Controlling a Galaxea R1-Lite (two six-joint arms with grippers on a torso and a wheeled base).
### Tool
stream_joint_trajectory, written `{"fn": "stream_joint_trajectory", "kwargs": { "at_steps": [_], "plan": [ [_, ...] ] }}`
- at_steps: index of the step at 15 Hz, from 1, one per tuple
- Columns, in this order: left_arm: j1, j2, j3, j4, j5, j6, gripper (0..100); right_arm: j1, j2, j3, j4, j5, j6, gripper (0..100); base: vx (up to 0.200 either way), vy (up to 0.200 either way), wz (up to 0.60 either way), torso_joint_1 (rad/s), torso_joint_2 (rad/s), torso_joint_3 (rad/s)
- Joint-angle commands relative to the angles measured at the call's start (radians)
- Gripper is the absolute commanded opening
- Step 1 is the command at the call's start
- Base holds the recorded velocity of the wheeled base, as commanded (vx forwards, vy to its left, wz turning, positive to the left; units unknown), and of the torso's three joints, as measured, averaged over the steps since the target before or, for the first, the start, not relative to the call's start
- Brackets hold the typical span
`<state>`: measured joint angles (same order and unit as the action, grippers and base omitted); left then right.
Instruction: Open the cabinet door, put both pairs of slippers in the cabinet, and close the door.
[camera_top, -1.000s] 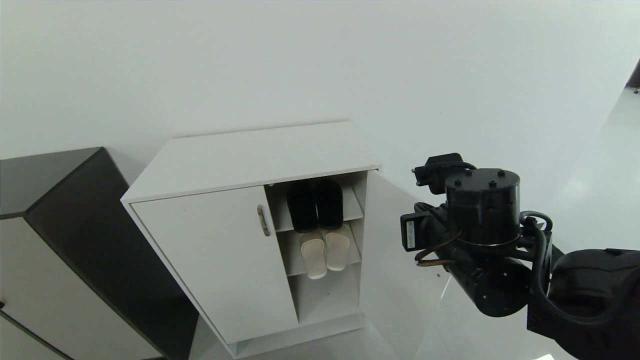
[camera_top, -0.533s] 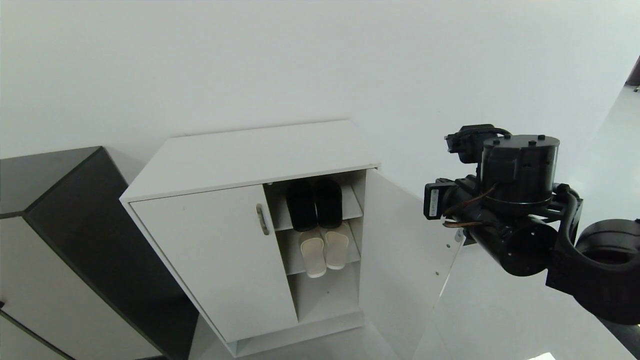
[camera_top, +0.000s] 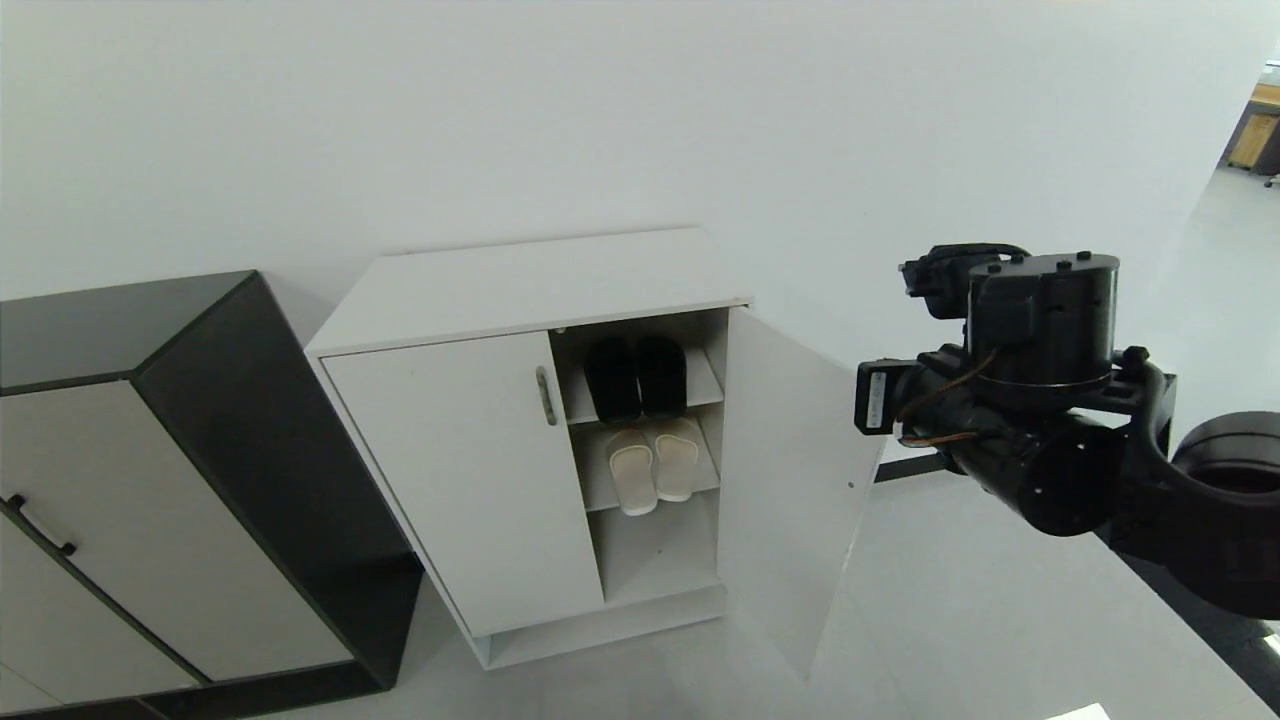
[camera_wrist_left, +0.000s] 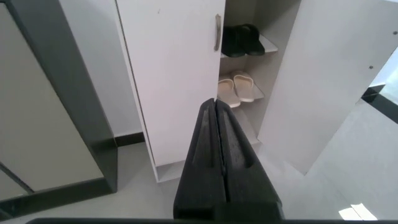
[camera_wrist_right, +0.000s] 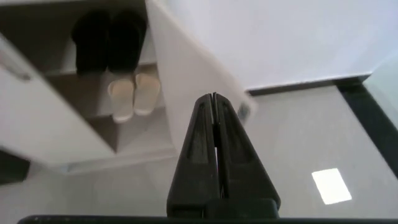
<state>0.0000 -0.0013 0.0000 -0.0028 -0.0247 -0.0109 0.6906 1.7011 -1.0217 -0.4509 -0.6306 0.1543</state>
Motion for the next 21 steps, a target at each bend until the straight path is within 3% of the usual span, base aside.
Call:
{"fn": "stream_joint_trajectory", "kwargs": {
  "at_steps": [1, 4, 9, 21],
  "plan": [
    [0.000, 0.001, 0.000, 0.000, 0.000, 0.000, 0, -0.025, -0.008, -0.061, 0.075, 0.037, 0.048, 0, 0.000, 0.000, 0.00, 0.000, 0.00, 0.000],
    [0.000, 0.001, 0.000, 0.000, 0.000, 0.000, 0, -0.089, 0.022, -0.140, 0.159, 0.143, 0.117, 0, 0.000, 0.000, 0.00, 0.000, 0.00, 0.000],
    [0.000, 0.001, 0.000, 0.000, 0.000, 0.000, 0, -0.189, 0.146, -0.178, 0.086, 0.181, 0.119, 0, 0.000, 0.000, 0.00, 0.000, 0.00, 0.000],
    [0.000, 0.001, 0.000, 0.000, 0.000, 0.003, 0, -0.250, 0.321, -0.245, 0.000, 0.189, 0.119, 0, 0.000, 0.000, 0.00, 0.000, 0.00, 0.000]
  ]
}}
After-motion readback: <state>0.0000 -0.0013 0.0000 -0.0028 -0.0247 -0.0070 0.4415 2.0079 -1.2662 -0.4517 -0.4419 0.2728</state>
